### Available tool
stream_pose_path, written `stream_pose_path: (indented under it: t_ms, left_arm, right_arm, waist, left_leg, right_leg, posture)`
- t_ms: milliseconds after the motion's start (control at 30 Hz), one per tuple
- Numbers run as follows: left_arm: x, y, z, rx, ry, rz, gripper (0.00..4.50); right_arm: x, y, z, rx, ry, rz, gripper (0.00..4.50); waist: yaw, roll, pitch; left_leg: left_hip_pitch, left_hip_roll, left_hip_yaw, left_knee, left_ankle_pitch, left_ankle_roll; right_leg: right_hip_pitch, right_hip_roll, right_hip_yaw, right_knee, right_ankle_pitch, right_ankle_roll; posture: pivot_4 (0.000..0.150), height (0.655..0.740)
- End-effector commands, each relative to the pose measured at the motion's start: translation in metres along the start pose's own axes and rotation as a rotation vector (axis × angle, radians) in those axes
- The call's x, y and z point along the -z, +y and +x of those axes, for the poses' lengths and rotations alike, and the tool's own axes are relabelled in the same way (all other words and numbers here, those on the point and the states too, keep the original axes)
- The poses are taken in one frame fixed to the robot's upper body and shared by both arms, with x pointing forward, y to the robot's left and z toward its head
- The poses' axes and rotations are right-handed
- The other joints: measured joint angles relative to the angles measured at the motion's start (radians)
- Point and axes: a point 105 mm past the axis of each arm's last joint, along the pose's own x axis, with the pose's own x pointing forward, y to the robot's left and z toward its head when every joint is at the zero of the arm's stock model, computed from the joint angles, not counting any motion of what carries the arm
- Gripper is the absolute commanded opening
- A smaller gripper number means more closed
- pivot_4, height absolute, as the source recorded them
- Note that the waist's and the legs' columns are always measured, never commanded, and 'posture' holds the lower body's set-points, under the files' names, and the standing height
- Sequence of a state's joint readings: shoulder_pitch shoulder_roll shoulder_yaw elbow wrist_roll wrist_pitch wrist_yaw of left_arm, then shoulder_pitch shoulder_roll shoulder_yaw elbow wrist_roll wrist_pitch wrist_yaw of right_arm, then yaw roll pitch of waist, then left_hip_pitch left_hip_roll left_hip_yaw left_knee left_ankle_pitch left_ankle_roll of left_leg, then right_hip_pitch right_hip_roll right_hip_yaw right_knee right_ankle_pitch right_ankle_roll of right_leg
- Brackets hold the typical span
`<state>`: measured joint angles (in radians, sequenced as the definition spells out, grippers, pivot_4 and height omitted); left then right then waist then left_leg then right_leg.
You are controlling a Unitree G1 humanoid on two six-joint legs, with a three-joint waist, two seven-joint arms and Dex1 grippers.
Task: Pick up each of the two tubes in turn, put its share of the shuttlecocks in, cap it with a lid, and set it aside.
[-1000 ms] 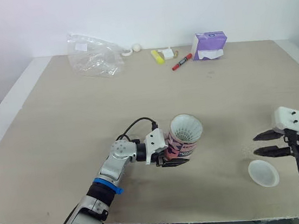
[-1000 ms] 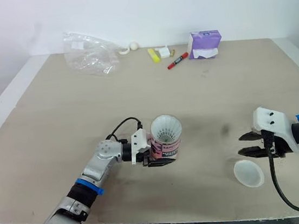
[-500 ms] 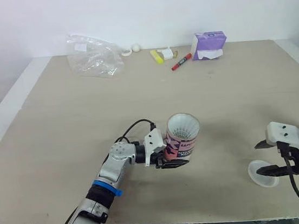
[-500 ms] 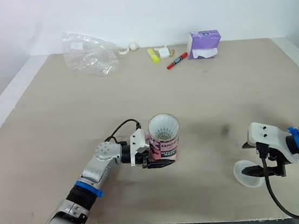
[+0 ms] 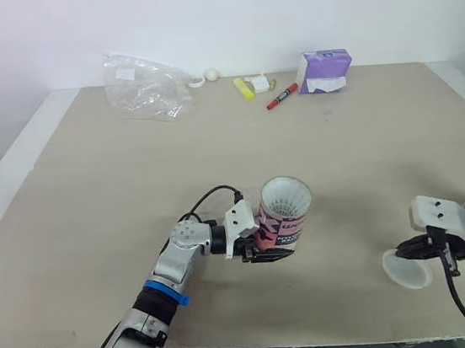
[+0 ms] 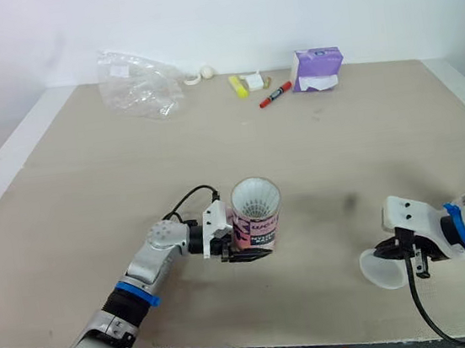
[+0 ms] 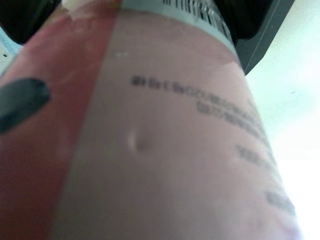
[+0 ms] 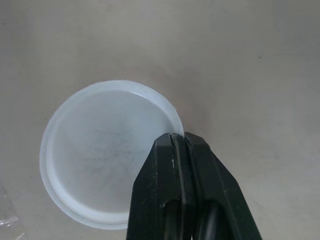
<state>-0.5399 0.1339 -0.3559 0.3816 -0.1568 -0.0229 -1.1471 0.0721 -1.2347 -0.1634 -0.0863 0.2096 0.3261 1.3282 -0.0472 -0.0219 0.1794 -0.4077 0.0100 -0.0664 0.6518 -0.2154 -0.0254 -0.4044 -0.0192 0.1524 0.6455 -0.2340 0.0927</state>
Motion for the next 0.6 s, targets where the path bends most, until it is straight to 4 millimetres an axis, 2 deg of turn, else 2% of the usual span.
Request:
stream_pose_path:
  t_ms: [33,200,367,500,600]
  left_arm:
    - [0.003,0.000,0.000,0.004,0.019,-0.003,3.08]
    - [0.005,0.003,-0.001,-0.012,0.034,-0.005,3.08]
    - [0.007,0.006,-0.001,-0.021,0.047,0.002,3.08]
    - [0.008,0.005,0.000,-0.021,0.050,-0.004,3.08]
    - [0.009,0.004,0.002,-0.020,0.050,-0.006,3.08]
  right_arm:
    - [-0.027,-0.005,-0.011,0.031,-0.055,-0.113,0.02]
    - [-0.112,-0.024,-0.050,0.148,-0.228,-0.371,0.02]
    - [-0.185,-0.016,-0.074,0.147,-0.408,-0.577,0.02]
    - [-0.223,-0.003,-0.069,0.090,-0.509,-0.683,0.02]
    - [-0.238,0.003,-0.057,0.039,-0.550,-0.722,0.02]
  waist:
    - [-0.002,0.001,0.000]
    - [-0.009,0.002,0.001]
    - [-0.007,0.003,0.001]
    - [-0.004,0.002,0.001]
    - [-0.003,0.002,0.000]
  left_leg:
    - [0.000,0.000,0.000,0.000,0.000,0.000]
    - [0.001,0.000,0.002,0.001,0.000,0.000]
    - [0.000,0.001,0.001,0.000,0.001,0.000]
    - [-0.001,0.001,0.002,0.000,0.000,-0.002]
    - [0.000,0.001,0.002,0.000,-0.001,-0.002]
  right_leg:
    - [0.000,0.000,0.000,0.000,0.000,0.000]
    - [0.000,-0.001,0.000,0.000,0.002,0.001]
    - [-0.001,0.000,0.000,0.000,0.002,0.000]
    - [-0.001,-0.001,0.000,0.000,0.001,0.000]
    - [-0.002,-0.001,0.000,0.000,0.002,0.002]
  posture:
    - [0.150,0.7400]
    - [0.150,0.7400]
    - [0.150,0.7400]
    - [0.150,0.7400]
    - [0.150,0.7400]
